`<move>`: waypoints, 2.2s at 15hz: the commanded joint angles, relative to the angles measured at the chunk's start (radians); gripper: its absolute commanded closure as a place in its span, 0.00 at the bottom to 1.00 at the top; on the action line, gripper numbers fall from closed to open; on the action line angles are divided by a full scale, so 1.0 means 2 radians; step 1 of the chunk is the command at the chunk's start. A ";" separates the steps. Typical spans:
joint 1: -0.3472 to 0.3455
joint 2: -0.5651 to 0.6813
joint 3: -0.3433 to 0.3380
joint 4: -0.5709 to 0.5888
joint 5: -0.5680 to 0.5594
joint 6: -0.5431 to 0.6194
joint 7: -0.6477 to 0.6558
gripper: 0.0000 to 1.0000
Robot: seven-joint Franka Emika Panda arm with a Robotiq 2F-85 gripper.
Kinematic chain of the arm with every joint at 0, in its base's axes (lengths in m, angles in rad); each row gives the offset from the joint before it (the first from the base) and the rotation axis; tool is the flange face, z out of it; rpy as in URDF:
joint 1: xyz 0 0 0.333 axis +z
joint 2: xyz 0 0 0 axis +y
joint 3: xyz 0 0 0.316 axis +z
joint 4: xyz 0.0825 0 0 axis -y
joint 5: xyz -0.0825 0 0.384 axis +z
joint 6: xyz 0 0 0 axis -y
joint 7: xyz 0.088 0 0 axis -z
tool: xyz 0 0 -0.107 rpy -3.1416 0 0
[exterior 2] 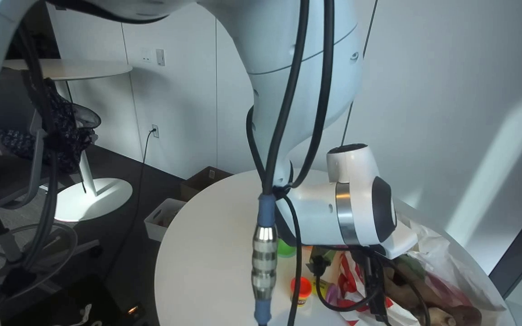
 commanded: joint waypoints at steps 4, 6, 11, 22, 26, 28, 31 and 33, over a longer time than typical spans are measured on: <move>0.000 0.047 -0.024 0.041 0.065 0.008 -0.032 0.00; 0.002 0.064 -0.030 0.054 0.083 0.014 -0.041 0.00; 0.011 0.097 -0.049 0.081 0.124 0.039 -0.071 0.00; 0.012 0.152 -0.044 0.109 0.242 0.079 -0.174 0.00; 0.018 0.148 -0.047 0.106 0.269 0.077 -0.211 0.42; 0.022 0.147 -0.050 0.103 0.279 0.078 -0.224 0.57; 0.028 0.143 -0.055 0.098 0.289 0.078 -0.238 0.79; 0.032 0.136 -0.057 0.092 0.297 0.072 -0.245 0.89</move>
